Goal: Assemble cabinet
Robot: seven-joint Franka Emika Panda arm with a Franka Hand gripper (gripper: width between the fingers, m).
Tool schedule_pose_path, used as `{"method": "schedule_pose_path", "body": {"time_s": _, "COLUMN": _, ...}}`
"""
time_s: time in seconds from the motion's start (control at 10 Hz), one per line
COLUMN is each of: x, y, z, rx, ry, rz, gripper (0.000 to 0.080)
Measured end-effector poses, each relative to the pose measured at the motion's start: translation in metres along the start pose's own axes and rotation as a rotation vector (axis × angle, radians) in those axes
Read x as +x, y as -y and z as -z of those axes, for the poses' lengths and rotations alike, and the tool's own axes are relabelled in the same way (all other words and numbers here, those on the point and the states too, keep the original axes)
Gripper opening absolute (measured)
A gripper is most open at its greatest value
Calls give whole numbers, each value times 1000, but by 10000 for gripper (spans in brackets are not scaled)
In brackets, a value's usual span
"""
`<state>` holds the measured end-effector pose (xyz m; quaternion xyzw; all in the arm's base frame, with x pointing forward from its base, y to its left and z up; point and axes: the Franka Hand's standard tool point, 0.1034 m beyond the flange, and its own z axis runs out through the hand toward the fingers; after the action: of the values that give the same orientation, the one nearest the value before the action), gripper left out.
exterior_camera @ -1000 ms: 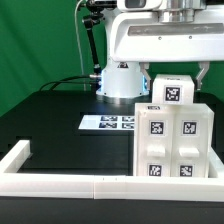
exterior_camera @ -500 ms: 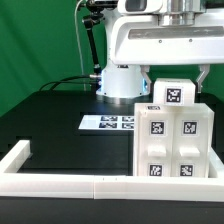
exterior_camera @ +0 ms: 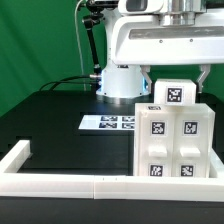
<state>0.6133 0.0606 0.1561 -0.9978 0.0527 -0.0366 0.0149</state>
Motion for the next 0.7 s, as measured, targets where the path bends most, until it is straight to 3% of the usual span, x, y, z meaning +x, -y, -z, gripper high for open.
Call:
{"method": "schedule_pose_path", "body": {"time_s": 0.3, "x": 0, "y": 0, "z": 0, "rx": 3, "ry": 0, "rz": -39, "gripper": 560}}
{"method": "schedule_pose_path", "body": {"time_s": 0.7, "x": -2, "y": 12, "z": -1, "rx": 55, "ry": -20, "rz": -550, "gripper": 560}}
